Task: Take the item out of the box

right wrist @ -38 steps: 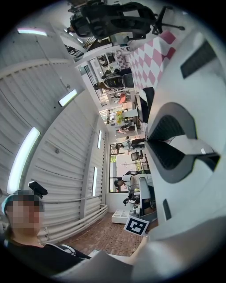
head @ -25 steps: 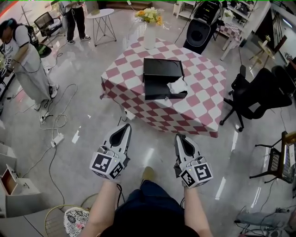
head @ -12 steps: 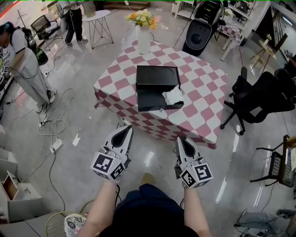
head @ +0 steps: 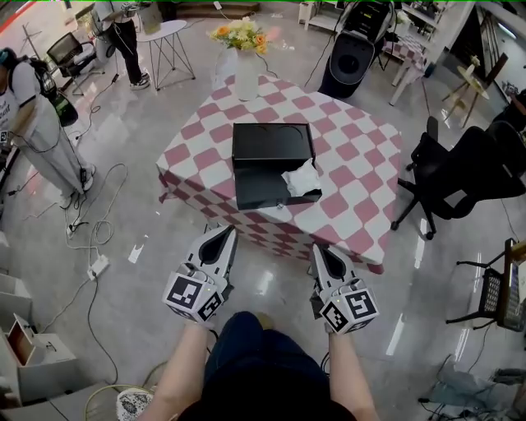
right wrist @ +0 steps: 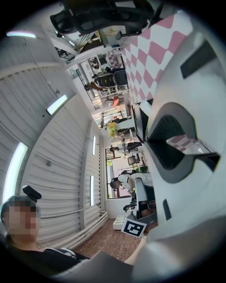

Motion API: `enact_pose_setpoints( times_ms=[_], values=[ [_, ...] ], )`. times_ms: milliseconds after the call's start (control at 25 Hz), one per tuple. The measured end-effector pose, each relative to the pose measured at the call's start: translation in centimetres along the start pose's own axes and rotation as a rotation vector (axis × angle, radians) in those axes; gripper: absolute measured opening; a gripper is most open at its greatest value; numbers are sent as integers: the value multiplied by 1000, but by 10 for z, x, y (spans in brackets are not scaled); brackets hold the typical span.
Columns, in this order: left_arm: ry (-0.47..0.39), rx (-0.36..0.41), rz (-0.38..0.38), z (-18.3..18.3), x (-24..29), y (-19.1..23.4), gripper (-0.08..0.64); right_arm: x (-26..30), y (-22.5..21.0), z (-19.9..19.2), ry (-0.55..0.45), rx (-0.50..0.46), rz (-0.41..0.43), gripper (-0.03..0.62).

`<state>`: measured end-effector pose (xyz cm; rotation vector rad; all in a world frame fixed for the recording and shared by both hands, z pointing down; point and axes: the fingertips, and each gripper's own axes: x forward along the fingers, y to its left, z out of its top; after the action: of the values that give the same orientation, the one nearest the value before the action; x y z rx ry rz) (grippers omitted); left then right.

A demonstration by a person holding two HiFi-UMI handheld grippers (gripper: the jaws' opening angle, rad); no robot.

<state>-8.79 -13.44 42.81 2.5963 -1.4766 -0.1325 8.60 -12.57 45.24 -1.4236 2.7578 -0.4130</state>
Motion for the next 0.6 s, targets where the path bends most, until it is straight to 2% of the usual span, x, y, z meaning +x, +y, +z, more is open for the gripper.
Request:
enact_pose_setpoints(
  times_ms=[360, 600],
  values=[
    [21, -4, 47, -4, -7, 19, 0, 19, -2, -8, 26, 4, 8, 5],
    [30, -2, 47, -4, 7, 23, 0, 30, -13, -9, 40, 6, 4, 5]
  ],
)
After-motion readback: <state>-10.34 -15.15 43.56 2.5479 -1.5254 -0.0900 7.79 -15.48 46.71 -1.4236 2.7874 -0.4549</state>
